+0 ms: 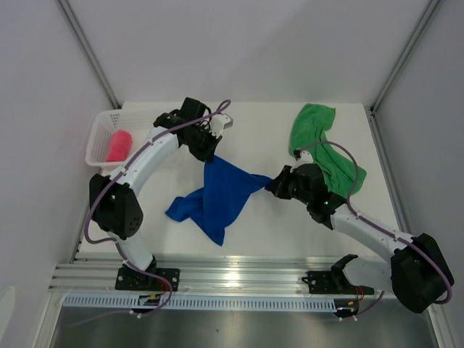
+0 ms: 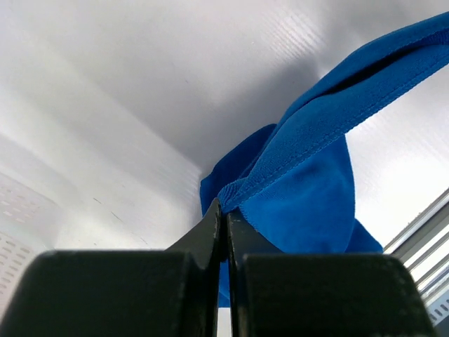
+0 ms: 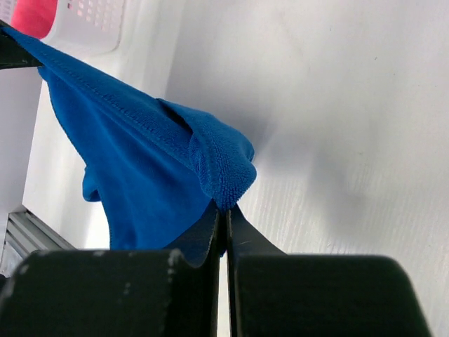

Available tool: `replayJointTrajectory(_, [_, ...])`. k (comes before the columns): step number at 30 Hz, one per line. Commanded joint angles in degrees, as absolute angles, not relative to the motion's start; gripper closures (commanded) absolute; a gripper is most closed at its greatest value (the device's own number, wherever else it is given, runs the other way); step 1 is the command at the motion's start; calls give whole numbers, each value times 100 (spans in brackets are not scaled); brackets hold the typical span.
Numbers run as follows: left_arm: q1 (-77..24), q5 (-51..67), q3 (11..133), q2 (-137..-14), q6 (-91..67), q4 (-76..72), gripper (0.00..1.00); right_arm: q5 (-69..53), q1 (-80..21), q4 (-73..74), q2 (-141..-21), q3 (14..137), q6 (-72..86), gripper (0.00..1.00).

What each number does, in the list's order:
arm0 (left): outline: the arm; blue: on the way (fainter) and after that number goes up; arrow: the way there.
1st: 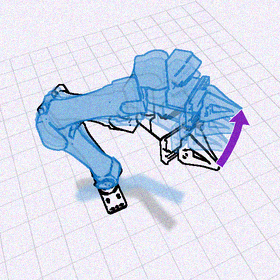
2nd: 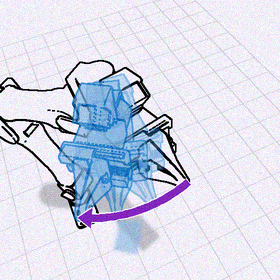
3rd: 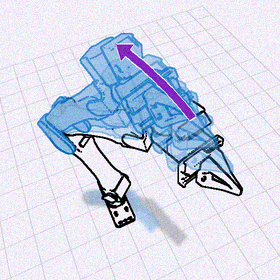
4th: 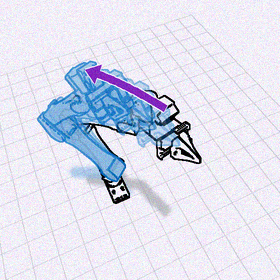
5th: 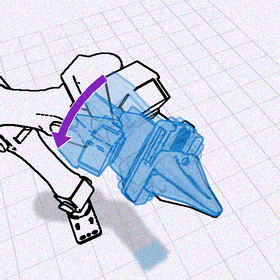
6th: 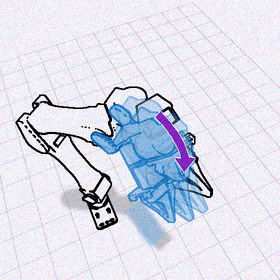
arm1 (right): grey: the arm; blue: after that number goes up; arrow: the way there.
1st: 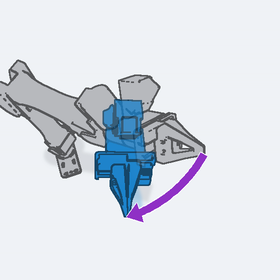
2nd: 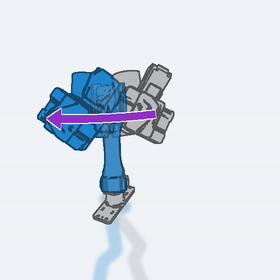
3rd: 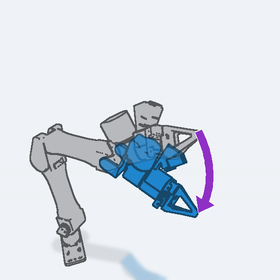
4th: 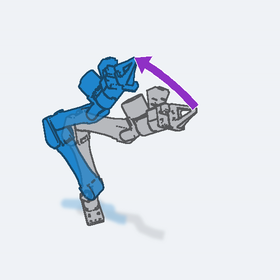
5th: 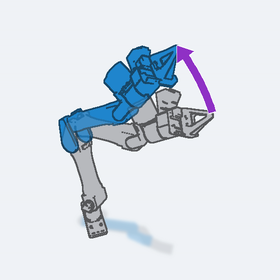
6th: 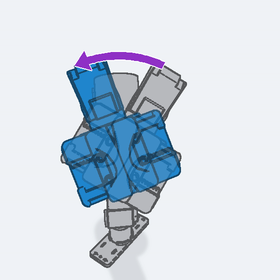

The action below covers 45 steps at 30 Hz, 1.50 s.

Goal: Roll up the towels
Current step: Flatten the towel

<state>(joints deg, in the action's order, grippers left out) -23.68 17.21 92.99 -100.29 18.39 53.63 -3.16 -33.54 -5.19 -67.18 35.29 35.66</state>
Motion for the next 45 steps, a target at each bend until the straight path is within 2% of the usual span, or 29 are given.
replayJointTrajectory(1, [-2312, 1837, 9448, -9844, 1679, 5300, 99, -316, -3217, -378, -6592, 3700, 3577, 100])
replayJointTrajectory(9, [-2294, 1627, 9912, -9782, 1538, 4861, 99, -955, -2735, -799, -7109, 4129, 3481, 100])
replayJointTrajectory(12, [-2276, 1153, 10552, -9747, 1485, 4185, 100, -1318, -2155, -634, -7934, 5550, 3086, 100])
replayJointTrajectory(13, [-2268, 1038, 10764, -9808, 1511, 4079, 99, -1397, -2066, -380, -8171, 6547, 2946, 100])
replayJointTrajectory(14, [-2250, 933, 11689, -9896, 1547, 4035, 99, -1406, -1909, -265, -8417, 7079, 2709, 100])
replayJointTrajectory(16, [-2224, 704, 12450, -10326, 1634, 4139, 99, -1554, -1759, 182, -9199, 8221, 2619, 100])
replayJointTrajectory(17, [-2198, 607, 13472, -10484, 1800, 4166, 99, -1617, -1610, 298, -9446, 9349, 2637, 100])
replayJointTrajectory(19, [-2189, 265, 13990, -10835, 2064, 4044, 99, -1644, -1468, 483, -10158, 10401, 2733, 100])
replayJointTrajectory(20, [-2180, 159, 14340, -10889, 2344, 3765, 99, -1626, -1355, 544, -10378, 11389, 2794, 100])
replayJointTrajectory(22, [-2153, 27, 14510, -10890, 2539, 3394, 100, -1608, -1257, 921, -11072, 12431, 2944, 100])
replayJointTrajectory(23, [-2145, -139, 14528, -10890, 2714, 3245, 99, -1626, -1222, 1114, -11292, 13507, 2936, 100])
replayJointTrajectory(26, [-2092, -237, 14643, -10899, 2900, 2971, 99, -1757, -1134, 1450, -11794, 14465, 2900, 100])
replayJointTrajectory(29, [-2022, -98, 14432, -10759, 2900, 3075, 99, -1863, -1107, 1284, -11462, 14126, 2690, 100])
replayJointTrajectory(32, [-2004, 349, 13730, -10399, 2927, 3427, 99, -1978, -1160, 1099, -10727, 12608, 2321, 100])
replayJointTrajectory(33, [-2004, 499, 13424, -10319, 2883, 3558, 99, -1864, -1186, 942, -10488, 11586, 2233, 100])
replayJointTrajectory(36, [-2004, 1157, 12492, -9942, 2786, 4182, 99, -1592, -1449, 390, -9503, 9902, 1925, 100])
replayJointTrajectory(37, [-2004, 1265, 12246, -9827, 2769, 4271, 99, -1338, -1633, 282, -9292, 8861, 1864, 100])
replayJointTrajectory(38, [-1995, 1370, 11495, -9722, 2725, 4376, 99, -1205, -1730, 142, -8890, 8381, 1855, 100])
replayJointTrajectory(40, [-1995, 1599, 10989, -9440, 2742, 4456, 100, -899, -1906, 71, -8545, 7519, 1933, 100])
replayJointTrajectory(41, [-1995, 1634, 10099, -9326, 2794, 4421, 99, -775, -2125, 62, -8395, 6688, 2099, 100])
replayJointTrajectory(44, [-1995, 1714, 8888, -8869, 2909, 4194, 99, -475, -2617, -219, -7885, 5219, 2425, 100])
replayJointTrajectory(45, [-1995, 1740, 8042, -8781, 2918, 4175, 99, -414, -2750, -228, -7788, 4907, 2748, 100])
